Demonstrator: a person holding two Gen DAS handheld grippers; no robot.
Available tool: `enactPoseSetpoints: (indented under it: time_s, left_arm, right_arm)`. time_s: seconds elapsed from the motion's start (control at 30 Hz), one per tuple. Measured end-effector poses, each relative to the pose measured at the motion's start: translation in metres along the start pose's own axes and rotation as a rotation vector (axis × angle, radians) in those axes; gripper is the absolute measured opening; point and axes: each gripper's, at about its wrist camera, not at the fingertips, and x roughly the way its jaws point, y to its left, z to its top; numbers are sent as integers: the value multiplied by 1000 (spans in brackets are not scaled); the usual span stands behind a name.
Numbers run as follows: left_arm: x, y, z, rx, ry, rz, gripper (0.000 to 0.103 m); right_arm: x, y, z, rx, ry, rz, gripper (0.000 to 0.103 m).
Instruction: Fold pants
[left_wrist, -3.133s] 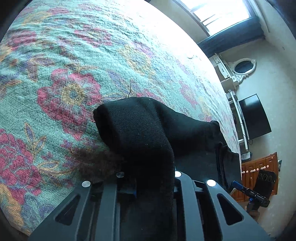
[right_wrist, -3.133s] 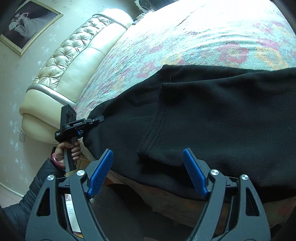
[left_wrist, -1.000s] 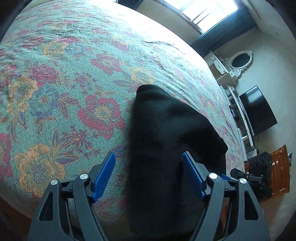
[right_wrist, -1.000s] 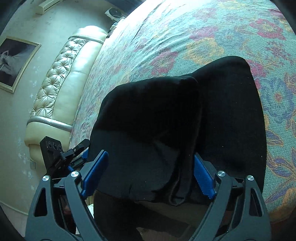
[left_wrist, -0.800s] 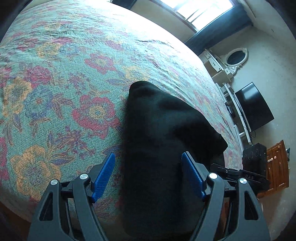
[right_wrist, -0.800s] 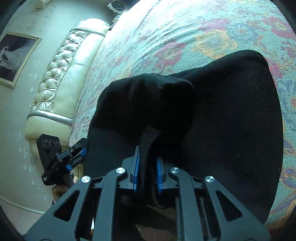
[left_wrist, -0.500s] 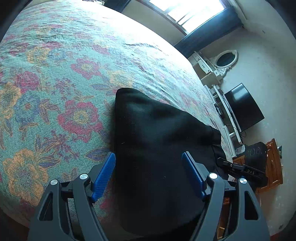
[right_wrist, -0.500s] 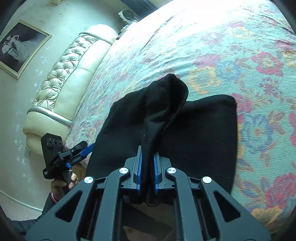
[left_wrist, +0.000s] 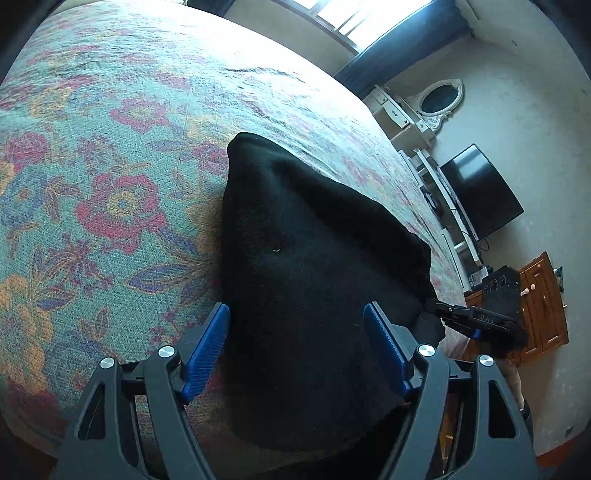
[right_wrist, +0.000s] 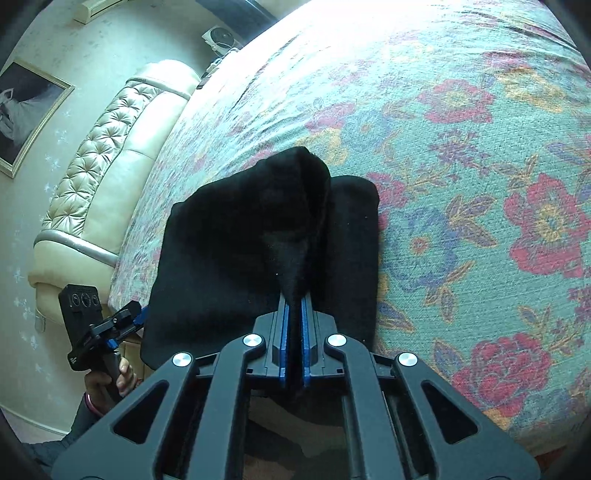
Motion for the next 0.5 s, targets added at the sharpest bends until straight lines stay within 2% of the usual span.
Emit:
enactPoseSetpoints:
  time_s: [0.07,0.13,0.23,0.27,0.3,0.33,0.43,0.5]
  left_arm:
    - [9,-4,-3,43,25,19,78]
    - [22,-3,-6,86,64,63,78]
    - [30,9,-10,8,81,25,78]
    - [27,15,-9,-33,76,0,78]
    - [23,20,-8,-64,71,-17,78]
    - [18,23,-7,-81,63,-24,78]
    - [1,33,-6,-108,37,-33,78]
    - [-5,40,-9,-131,37,-22,78]
  right_arm:
    - [8,-9,-2,17,14,5,6]
    - [8,-19,-2,57,10,55,6]
    - [-9,-26,-4,123,-42,141,24]
    - [-17,-31,-5,151,-64,179,48]
    - [-24,-36,-8,180,-82,185,87]
    - [-29,-40,-11,196,-88,180,98]
    - [-23,-54,-27,244,-33,206,99]
    - [-9,-59,-36,290,4,256,99]
